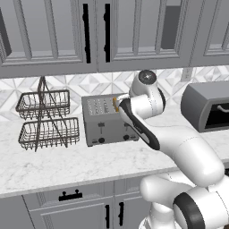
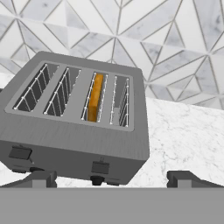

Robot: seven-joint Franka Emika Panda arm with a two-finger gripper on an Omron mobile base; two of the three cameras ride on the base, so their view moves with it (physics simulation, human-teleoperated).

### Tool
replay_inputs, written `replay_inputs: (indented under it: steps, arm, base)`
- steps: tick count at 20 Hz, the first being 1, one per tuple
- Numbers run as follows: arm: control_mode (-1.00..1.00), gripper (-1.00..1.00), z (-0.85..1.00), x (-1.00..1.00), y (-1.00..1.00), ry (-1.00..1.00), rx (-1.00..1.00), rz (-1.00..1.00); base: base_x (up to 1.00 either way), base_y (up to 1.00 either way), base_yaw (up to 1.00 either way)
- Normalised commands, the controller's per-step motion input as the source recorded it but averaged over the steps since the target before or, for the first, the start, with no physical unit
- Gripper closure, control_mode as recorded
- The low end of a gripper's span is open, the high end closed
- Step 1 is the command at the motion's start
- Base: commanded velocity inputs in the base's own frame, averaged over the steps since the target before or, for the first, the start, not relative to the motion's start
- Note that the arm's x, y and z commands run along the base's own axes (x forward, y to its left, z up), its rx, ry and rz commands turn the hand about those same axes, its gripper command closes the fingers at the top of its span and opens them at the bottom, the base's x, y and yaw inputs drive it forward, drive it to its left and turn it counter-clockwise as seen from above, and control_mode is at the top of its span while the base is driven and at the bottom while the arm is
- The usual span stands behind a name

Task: Start the toaster. Once the lever pops up, take the bread to the plate on the dining counter.

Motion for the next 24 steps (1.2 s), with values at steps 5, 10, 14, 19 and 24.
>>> replay_inputs:
  steps: [5, 10, 14, 19, 24]
  arm:
    - [-1.0, -1.0, 0.0, 0.0, 0.0, 0.0, 0.0, 0.0]
    - [-1.0, -1.0, 0.0, 0.0, 0.0, 0.0, 0.0, 0.0]
    - [-1.0, -1.0, 0.0, 0.0, 0.0, 0.0, 0.0, 0.0]
    - [-1.0, -1.0, 0.0, 0.0, 0.0, 0.0, 0.0, 0.0]
    - [-1.0, -1.0, 0.0, 0.0, 0.0, 0.0, 0.0, 0.0]
  base:
    - [0.0, 0.0, 0.0]
    - [0.0, 0.0, 0.0]
    - [0.0, 0.0, 0.0]
    - [0.0, 0.0, 0.0]
    - [0.0, 0.0, 0.0]
